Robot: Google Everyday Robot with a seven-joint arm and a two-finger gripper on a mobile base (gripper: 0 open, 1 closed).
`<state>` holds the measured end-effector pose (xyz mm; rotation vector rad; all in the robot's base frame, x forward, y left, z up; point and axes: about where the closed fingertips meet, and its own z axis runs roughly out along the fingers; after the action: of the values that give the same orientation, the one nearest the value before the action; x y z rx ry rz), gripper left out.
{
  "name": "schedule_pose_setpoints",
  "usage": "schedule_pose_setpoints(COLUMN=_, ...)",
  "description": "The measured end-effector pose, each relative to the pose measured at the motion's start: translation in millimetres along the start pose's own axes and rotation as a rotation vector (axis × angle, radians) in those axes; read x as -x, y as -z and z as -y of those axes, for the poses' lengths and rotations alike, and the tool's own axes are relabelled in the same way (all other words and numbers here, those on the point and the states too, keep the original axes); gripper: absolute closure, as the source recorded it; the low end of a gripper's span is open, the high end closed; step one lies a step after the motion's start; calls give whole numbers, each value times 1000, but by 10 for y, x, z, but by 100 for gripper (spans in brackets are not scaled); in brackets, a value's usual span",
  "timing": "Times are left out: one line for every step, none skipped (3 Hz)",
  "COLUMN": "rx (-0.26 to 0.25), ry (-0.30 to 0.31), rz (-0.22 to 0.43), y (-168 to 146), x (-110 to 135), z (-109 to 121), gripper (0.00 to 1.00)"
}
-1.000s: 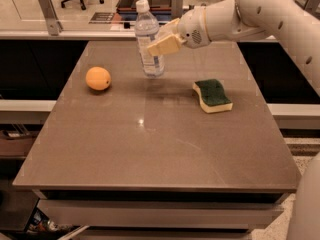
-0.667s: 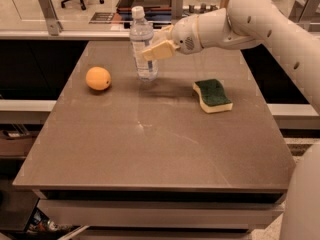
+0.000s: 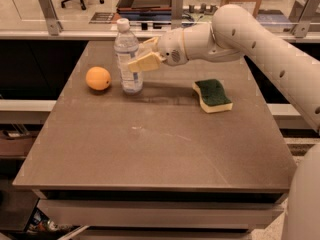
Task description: Move blue plastic bottle near orange
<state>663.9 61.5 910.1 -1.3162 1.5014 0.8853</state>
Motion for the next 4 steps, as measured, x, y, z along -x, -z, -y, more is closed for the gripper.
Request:
schedule_pose_setpoints(rx=-6, ry=-4, rz=-6, y=-79, x=-86, z=-23, gripper=100)
schedule_pose_setpoints(rx=-1, ry=-4, rz=-6, y=-103, x=-79, z=-33, gripper=83)
schedule_pose_setpoints(rx=4, ry=-3, rz=-5, y=-129, x=-75, z=-45, gripper=59)
schedule_pose_setpoints(rx=8, ry=-3, rz=-5, y=-155, x=-70, z=-57, gripper=36)
